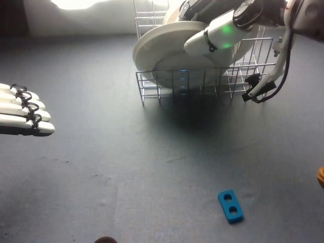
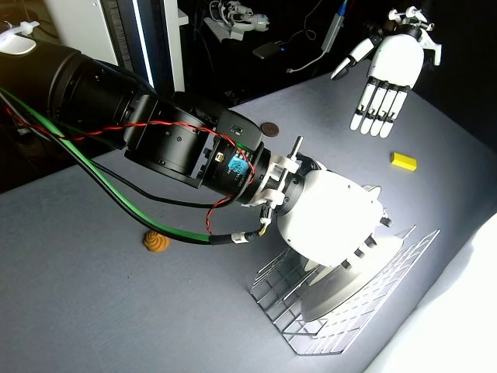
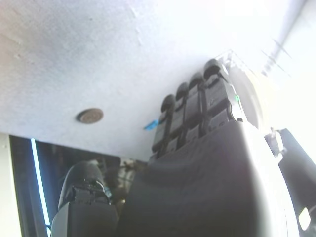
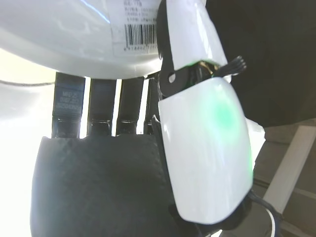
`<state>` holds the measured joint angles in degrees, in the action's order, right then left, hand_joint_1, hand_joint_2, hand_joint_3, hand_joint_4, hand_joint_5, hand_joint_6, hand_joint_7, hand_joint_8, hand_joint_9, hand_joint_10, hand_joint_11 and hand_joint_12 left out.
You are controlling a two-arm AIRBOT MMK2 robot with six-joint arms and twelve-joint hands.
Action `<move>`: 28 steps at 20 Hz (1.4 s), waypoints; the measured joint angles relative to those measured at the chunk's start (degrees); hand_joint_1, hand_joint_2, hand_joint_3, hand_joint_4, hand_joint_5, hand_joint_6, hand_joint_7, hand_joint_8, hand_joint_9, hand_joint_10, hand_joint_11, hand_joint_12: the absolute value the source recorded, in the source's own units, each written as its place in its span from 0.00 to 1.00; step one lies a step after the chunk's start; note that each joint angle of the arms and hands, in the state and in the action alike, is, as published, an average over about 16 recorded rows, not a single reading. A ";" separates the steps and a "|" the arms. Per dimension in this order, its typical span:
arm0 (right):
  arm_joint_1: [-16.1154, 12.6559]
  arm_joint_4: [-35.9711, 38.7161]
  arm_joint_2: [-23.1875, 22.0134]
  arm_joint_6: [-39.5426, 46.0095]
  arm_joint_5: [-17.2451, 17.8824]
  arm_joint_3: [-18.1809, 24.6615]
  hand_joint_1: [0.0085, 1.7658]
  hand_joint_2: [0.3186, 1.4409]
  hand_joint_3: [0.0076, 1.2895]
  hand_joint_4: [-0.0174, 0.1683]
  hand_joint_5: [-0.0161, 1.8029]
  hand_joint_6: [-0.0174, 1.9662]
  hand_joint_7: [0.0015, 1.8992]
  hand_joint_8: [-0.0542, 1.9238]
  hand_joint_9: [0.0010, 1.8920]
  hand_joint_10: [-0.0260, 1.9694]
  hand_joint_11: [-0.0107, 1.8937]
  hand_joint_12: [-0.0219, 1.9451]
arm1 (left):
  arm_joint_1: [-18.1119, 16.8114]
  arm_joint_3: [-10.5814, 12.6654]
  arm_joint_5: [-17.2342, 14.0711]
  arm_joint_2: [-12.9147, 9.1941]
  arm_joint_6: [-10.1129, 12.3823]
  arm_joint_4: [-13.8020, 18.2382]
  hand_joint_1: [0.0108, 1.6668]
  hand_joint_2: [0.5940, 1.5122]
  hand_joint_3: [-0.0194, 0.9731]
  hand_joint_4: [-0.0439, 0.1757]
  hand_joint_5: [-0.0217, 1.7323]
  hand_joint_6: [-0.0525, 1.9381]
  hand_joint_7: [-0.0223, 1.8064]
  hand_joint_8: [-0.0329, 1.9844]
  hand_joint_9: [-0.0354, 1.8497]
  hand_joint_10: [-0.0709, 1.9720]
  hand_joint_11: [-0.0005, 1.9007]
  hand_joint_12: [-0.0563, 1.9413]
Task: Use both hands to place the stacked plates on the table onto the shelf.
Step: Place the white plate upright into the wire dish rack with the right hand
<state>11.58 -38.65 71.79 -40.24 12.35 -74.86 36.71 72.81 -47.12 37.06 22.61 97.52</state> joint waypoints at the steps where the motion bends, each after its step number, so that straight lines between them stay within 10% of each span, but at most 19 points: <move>1: 0.08 0.07 0.03 0.02 0.09 0.00 0.78 0.61 0.01 0.06 0.53 0.42 0.55 0.47 0.55 0.46 0.48 0.52 | -0.02 -0.02 -0.01 0.00 0.00 0.00 0.01 0.54 0.04 0.23 0.02 0.03 0.02 0.02 0.03 0.01 0.01 0.03; 17: 0.37 1.28 0.13 0.20 0.35 -0.01 0.73 0.66 0.01 0.07 0.49 0.52 0.54 0.42 0.59 0.09 0.40 0.57 | -1.08 -0.97 -1.20 -0.01 0.00 -0.34 0.01 0.54 0.04 0.22 0.02 0.03 0.02 0.02 0.03 0.01 0.01 0.03; 28: -0.57 1.59 0.12 0.32 0.13 -0.01 0.70 0.65 0.01 0.07 0.50 0.20 0.55 0.13 0.57 0.04 0.36 0.56 | -2.27 -2.79 -3.58 -0.09 0.00 -1.03 0.01 0.54 0.04 0.21 0.02 0.03 0.02 0.02 0.03 0.01 0.01 0.03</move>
<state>11.01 -37.06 71.91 -39.92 12.49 -74.87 34.44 70.02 -50.70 36.96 22.60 96.49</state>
